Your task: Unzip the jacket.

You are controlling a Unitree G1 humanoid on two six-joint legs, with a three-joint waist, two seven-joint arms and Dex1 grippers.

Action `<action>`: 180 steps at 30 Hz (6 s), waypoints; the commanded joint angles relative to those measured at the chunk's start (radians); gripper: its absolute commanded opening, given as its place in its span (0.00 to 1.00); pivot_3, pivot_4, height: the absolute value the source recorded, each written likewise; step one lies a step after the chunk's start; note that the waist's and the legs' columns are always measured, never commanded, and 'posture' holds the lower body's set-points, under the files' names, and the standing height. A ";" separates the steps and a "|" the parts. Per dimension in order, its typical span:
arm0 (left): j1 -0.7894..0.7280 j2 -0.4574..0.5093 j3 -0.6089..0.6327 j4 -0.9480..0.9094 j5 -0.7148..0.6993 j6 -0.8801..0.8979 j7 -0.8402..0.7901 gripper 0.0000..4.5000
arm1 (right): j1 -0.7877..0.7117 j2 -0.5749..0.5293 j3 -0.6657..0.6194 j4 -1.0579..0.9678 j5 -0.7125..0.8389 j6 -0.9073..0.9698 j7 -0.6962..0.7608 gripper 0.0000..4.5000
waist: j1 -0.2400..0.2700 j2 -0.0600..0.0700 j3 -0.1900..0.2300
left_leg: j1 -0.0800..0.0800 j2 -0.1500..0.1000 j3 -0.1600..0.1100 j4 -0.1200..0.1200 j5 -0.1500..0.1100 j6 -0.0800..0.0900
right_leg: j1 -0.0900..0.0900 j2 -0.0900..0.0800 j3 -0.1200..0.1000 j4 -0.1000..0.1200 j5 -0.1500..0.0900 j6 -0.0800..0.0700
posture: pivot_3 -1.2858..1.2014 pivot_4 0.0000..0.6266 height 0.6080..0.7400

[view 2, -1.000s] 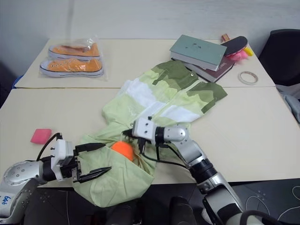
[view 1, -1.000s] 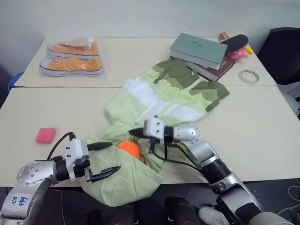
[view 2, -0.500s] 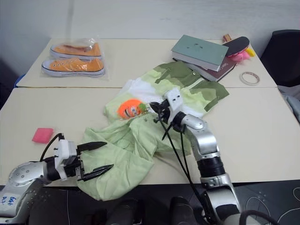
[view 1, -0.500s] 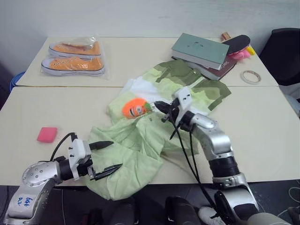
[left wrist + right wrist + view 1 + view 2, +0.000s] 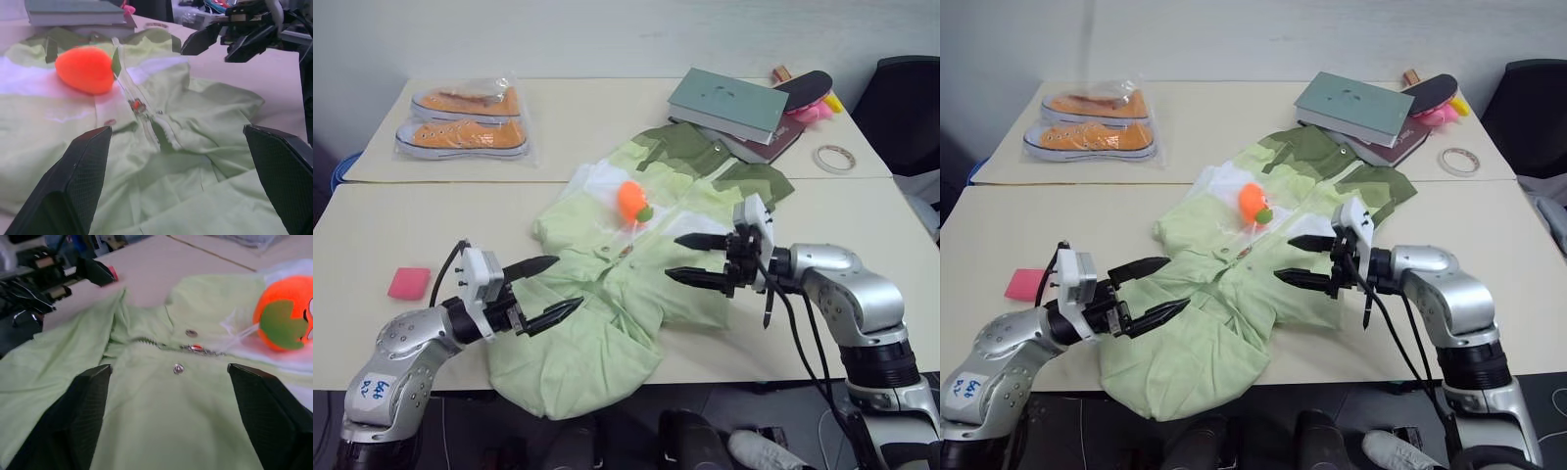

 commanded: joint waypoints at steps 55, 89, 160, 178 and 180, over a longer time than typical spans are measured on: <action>0.349 0.234 -0.094 -0.190 0.172 -0.157 -0.239 1.00 | -0.444 -0.077 0.250 1.328 -0.959 -1.226 -0.656 0.57 | -0.024 0.004 0.002 | 0.001 0.005 0.005 -0.002 0.002 -0.004 | -0.001 0.001 0.003 -0.003 -0.001 -0.001 | 0.52 0.24 1.00; -0.122 0.289 0.017 0.556 0.418 -0.508 -0.126 0.01 | 0.637 -0.488 -0.110 -0.350 -0.125 -0.260 0.218 0.00 | 0.035 0.004 0.002 | 0.000 0.003 0.001 -0.001 0.001 -0.003 | 0.000 -0.001 -0.004 -0.002 0.000 -0.001 | 0.52 0.24 1.00; -0.191 0.040 -0.295 0.626 0.381 -0.100 -0.207 1.00 | 0.527 -0.691 -0.413 0.860 -0.496 -0.901 -0.283 0.00 | 0.000 0.024 -0.016 | 0.025 0.004 0.011 -0.005 -0.004 -0.002 | 0.022 0.000 0.002 -0.015 0.000 0.002 | 0.52 0.24 1.00; -0.248 0.028 -0.267 0.875 0.418 -0.263 -0.158 1.00 | 0.272 -0.771 -0.306 0.958 -0.585 -0.724 -0.372 0.00 | 0.002 0.034 -0.022 | 0.029 0.004 0.014 -0.006 -0.004 -0.001 | 0.022 -0.002 0.007 -0.012 0.000 0.002 | 0.52 0.24 1.00; -0.247 0.025 -0.268 0.877 0.415 -0.272 -0.158 1.00 | 0.300 -0.767 -0.320 0.940 -0.570 -0.689 -0.368 0.00 | 0.009 0.034 -0.022 | 0.029 0.004 0.013 -0.006 -0.004 -0.001 | 0.023 -0.003 0.008 -0.012 0.000 0.002 | 0.52 0.24 1.00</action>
